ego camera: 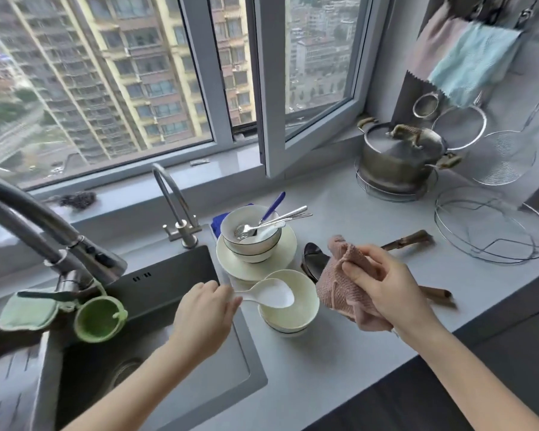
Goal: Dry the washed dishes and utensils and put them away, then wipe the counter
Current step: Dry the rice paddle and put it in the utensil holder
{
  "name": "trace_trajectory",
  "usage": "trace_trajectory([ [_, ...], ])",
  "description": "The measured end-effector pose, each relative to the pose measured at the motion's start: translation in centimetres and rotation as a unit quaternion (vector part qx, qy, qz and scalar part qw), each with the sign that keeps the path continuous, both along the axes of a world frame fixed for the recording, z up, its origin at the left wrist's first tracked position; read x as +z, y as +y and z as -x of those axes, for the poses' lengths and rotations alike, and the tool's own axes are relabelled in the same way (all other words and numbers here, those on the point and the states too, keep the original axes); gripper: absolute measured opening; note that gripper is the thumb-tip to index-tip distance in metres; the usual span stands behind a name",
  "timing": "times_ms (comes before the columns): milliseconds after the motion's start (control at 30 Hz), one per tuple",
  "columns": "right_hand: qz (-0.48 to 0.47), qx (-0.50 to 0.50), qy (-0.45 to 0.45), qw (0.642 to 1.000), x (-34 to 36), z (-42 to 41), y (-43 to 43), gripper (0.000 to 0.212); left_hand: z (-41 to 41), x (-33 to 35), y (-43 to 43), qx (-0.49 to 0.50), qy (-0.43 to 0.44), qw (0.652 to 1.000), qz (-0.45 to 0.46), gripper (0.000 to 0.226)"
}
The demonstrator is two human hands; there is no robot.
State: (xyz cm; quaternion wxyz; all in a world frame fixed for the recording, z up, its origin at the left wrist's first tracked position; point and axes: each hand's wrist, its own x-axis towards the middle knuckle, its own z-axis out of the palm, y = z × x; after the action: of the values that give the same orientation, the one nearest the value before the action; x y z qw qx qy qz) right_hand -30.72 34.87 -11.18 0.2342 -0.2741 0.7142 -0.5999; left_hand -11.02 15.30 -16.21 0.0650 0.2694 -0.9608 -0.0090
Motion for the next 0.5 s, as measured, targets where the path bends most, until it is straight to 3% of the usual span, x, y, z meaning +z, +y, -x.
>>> trace_trajectory([
  [67,-0.009,0.007,0.050,0.999,-0.3,-1.1,-1.4,0.016,-0.5,1.4,0.7,0.051,0.040,0.997,-0.039,0.041],
  [167,-0.052,0.047,0.193,0.979,-1.3,-3.7,-4.9,0.010,-0.9,2.9,1.3,0.095,0.092,0.976,-0.171,0.028],
  [233,-0.115,0.102,0.266,0.952,-2.5,-5.4,-7.3,0.029,-1.3,3.6,1.8,0.127,0.149,0.946,-0.258,0.021],
  [333,-0.125,0.145,0.213,0.958,-2.5,-6.9,-10.1,0.036,-2.9,5.0,1.8,0.186,0.230,0.903,-0.311,0.016],
  [433,-0.108,0.140,0.113,0.978,-1.5,-7.6,-12.6,0.050,-5.5,5.4,0.6,0.144,0.221,0.918,-0.297,0.016],
  [500,-0.108,0.120,0.108,0.981,-1.1,-8.4,-14.0,0.041,-7.2,5.5,-0.3,0.129,0.214,0.906,-0.342,0.018],
])
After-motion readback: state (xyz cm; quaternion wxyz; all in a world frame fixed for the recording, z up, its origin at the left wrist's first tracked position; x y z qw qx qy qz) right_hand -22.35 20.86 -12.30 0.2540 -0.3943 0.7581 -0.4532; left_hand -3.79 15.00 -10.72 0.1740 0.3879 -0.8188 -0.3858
